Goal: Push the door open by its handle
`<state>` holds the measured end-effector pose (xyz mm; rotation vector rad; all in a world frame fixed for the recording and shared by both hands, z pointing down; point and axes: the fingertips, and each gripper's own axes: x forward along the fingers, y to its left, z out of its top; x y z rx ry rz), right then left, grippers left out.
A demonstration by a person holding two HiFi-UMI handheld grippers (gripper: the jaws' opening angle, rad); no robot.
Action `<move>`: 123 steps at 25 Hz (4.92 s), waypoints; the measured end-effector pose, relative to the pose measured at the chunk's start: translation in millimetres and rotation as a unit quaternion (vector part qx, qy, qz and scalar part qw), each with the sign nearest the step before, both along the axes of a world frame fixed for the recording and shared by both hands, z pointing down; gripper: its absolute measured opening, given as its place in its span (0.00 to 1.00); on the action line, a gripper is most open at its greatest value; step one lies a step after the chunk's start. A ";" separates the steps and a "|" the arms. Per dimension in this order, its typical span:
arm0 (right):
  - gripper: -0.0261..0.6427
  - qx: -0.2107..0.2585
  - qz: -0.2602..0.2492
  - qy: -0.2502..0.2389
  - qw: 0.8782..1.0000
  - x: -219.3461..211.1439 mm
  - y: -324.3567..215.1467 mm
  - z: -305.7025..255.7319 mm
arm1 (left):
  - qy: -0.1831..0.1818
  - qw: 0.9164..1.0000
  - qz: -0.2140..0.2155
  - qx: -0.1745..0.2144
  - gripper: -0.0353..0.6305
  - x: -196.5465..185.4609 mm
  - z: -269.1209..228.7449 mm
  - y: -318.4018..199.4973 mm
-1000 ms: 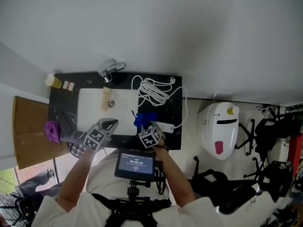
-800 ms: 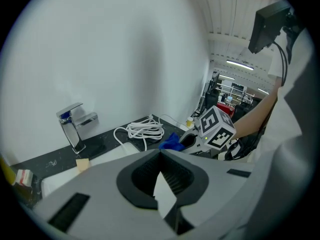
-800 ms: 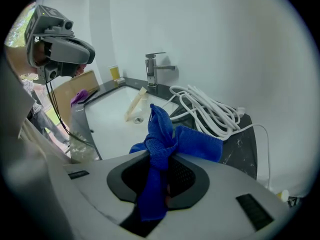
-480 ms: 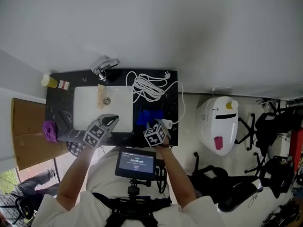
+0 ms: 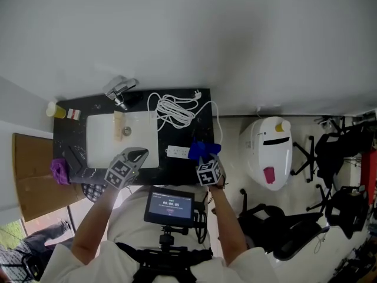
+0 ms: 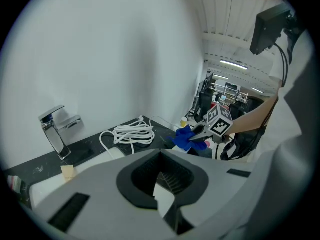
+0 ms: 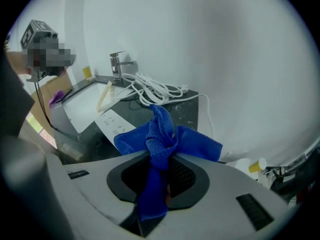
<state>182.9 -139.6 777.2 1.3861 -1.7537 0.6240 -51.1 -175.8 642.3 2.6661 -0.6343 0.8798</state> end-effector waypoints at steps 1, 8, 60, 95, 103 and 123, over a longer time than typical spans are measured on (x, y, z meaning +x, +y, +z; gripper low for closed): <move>0.13 -0.001 0.012 0.002 1.000 9.9 4.4 1.1 | 0.001 1.000 0.002 0.002 0.06 1.2 -1.8 1.1; 0.13 -0.020 0.086 0.013 0.996 67.7 41.7 14.5 | 0.005 1.000 0.008 0.010 0.06 -2.0 -10.0 13.1; 0.14 0.317 0.025 -0.057 0.947 -114.6 78.2 -262.5 | 0.109 0.991 -0.018 0.069 0.06 -120.8 -100.4 26.5; 0.15 0.075 -0.135 -0.068 0.986 -171.4 116.8 -16.9 | 0.045 0.997 -0.061 0.016 0.06 -99.4 -34.2 151.8; 0.16 0.032 -0.116 -0.042 0.992 -168.5 122.7 9.1 | 0.036 0.997 -0.070 0.017 0.06 -102.0 -32.2 172.5; 0.52 0.122 -0.057 -0.059 0.989 -125.2 152.2 -40.3 | 0.037 0.994 -0.094 0.031 0.06 -90.6 -44.5 230.3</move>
